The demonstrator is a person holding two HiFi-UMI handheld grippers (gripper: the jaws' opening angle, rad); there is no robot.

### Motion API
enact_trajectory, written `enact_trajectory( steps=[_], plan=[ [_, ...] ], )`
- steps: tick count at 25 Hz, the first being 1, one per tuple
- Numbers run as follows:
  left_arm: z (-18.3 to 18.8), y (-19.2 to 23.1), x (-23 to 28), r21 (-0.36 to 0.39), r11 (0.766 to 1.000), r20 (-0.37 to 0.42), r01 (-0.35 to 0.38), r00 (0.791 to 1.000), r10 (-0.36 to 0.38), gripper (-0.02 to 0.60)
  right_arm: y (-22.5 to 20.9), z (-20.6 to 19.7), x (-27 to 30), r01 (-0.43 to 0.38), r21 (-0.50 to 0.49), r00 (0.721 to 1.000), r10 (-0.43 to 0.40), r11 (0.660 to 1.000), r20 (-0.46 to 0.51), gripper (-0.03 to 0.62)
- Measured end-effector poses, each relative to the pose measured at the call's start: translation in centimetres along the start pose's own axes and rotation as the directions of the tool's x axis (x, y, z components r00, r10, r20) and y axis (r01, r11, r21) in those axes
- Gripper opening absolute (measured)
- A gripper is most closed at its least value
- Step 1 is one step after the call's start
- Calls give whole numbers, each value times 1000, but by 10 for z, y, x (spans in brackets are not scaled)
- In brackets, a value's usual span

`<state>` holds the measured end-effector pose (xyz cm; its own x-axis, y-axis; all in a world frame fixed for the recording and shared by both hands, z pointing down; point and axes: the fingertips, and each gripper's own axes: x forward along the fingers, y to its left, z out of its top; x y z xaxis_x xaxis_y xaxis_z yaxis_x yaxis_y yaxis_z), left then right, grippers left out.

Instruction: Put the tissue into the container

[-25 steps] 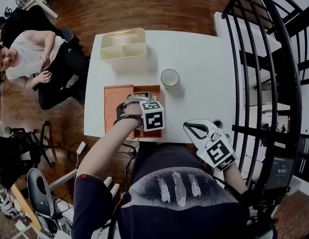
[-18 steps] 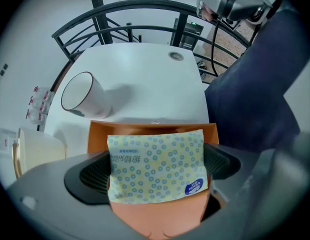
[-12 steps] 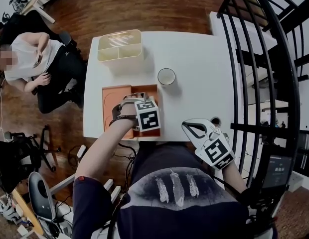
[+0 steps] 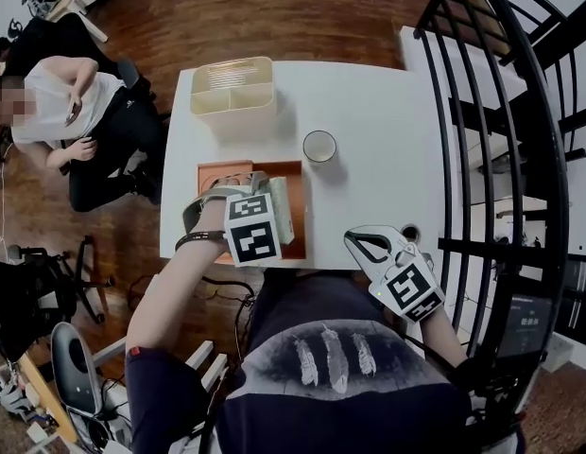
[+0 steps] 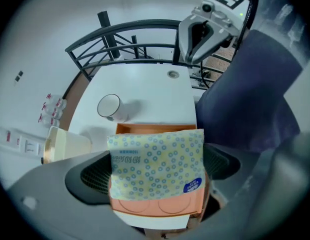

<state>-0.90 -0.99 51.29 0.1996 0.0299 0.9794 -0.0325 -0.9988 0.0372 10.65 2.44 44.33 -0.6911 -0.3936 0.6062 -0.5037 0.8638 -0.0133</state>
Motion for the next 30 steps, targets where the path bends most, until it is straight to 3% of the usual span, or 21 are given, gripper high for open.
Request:
enact_trajectory(
  steps=[5,10,16,21,30],
  plan=[
    [-37,-7,-50,-42,998,8,-43,999,43,569,1,10,7,-3,-12,1000,3,1000,9,3],
    [-95,-10,-78,-133,987,-8,-88,996,88,569,6,23,23,-35,-42,999,35,999,10,3],
    [-186,-15,-86,-184,980,-59,-72,996,62,569,22,42,50,-46,-65,999,44,997,-20,3],
    [-239,-10,-53,-153,988,-95,3,995,-18,568,36,51,72,-30,-62,998,27,998,-54,3],
    [-273,19,14,-23,995,-94,98,991,-100,568,57,55,89,55,-14,993,-56,998,-107,3]
  ],
)
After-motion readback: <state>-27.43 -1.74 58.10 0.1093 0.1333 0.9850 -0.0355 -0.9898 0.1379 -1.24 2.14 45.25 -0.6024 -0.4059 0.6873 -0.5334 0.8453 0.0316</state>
